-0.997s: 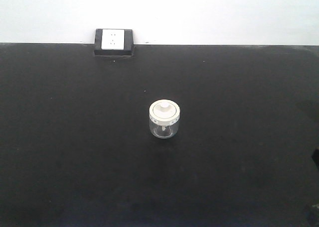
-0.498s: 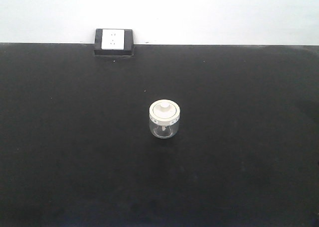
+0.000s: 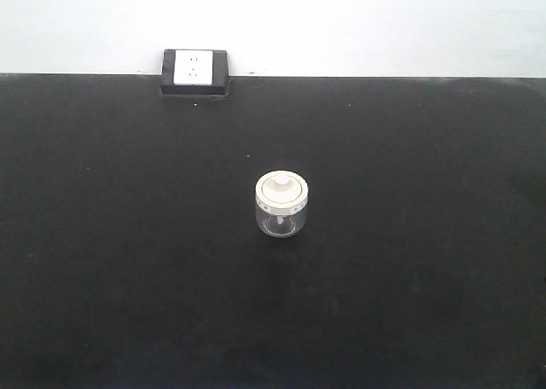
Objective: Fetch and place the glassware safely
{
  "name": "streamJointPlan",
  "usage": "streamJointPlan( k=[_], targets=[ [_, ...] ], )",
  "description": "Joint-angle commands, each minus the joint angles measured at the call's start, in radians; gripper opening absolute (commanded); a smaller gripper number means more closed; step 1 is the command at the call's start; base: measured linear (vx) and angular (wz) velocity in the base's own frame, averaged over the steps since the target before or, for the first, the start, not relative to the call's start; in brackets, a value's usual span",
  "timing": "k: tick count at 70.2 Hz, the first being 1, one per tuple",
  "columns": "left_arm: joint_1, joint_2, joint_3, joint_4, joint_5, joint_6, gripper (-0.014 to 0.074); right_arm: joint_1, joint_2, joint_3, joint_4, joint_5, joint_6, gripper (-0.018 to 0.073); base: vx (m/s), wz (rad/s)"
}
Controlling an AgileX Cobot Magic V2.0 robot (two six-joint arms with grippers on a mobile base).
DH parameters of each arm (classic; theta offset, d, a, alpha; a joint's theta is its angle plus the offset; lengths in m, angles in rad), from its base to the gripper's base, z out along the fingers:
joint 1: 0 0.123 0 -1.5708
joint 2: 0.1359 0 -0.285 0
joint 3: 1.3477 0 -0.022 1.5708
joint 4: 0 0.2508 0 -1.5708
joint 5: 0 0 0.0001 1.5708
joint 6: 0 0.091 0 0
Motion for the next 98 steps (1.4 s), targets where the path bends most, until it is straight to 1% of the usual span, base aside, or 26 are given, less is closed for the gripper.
streamJointPlan(
  k=[1, 9, 16, 30, 35, 48, 53, 57, 98],
  targets=[
    [-0.008, 0.008, -0.027, -0.009, -0.071, -0.006, -0.0007, -0.005, 0.009, -0.030, -0.005, -0.060, -0.003, -0.0003, 0.00, 0.00],
    [-0.008, 0.004, -0.027, -0.009, -0.050, -0.005, -0.0007, -0.005, 0.009, -0.030, -0.005, -0.060, -0.003, -0.0003, 0.00, 0.00],
    [-0.008, -0.035, -0.018, -0.010, -0.005, -0.005, -0.0007, -0.005, 0.009, -0.030, -0.005, -0.060, -0.003, -0.0003, 0.00, 0.00],
    [-0.008, -0.164, 0.079, -0.015, -0.016, -0.007, -0.0007, -0.005, 0.009, -0.030, -0.005, -0.060, -0.003, -0.0003, 0.00, 0.00],
    [-0.008, -0.233, 0.131, -0.032, -0.015, -0.007, -0.0007, -0.005, 0.009, -0.030, -0.005, -0.060, -0.003, -0.0003, 0.00, 0.00],
    [-0.008, -0.368, 0.253, -0.109, -0.020, -0.007, -0.0007, -0.005, 0.009, -0.030, -0.005, -0.060, -0.003, -0.0003, 0.00, 0.00],
    [-0.008, -0.356, 0.249, -0.115, 0.032, -0.007, -0.0007, -0.005, 0.009, -0.030, -0.005, -0.059, -0.003, -0.0003, 0.00, 0.00],
    [-0.008, -0.360, 0.249, -0.115, 0.040, -0.006, -0.0007, -0.005, 0.009, -0.030, -0.005, -0.059, -0.003, -0.0003, 0.00, 0.00],
    [-0.008, -0.361, 0.251, -0.115, 0.041, -0.006, -0.0007, -0.005, 0.009, -0.030, -0.005, -0.059, -0.003, -0.0003, 0.00, 0.00]
  ],
)
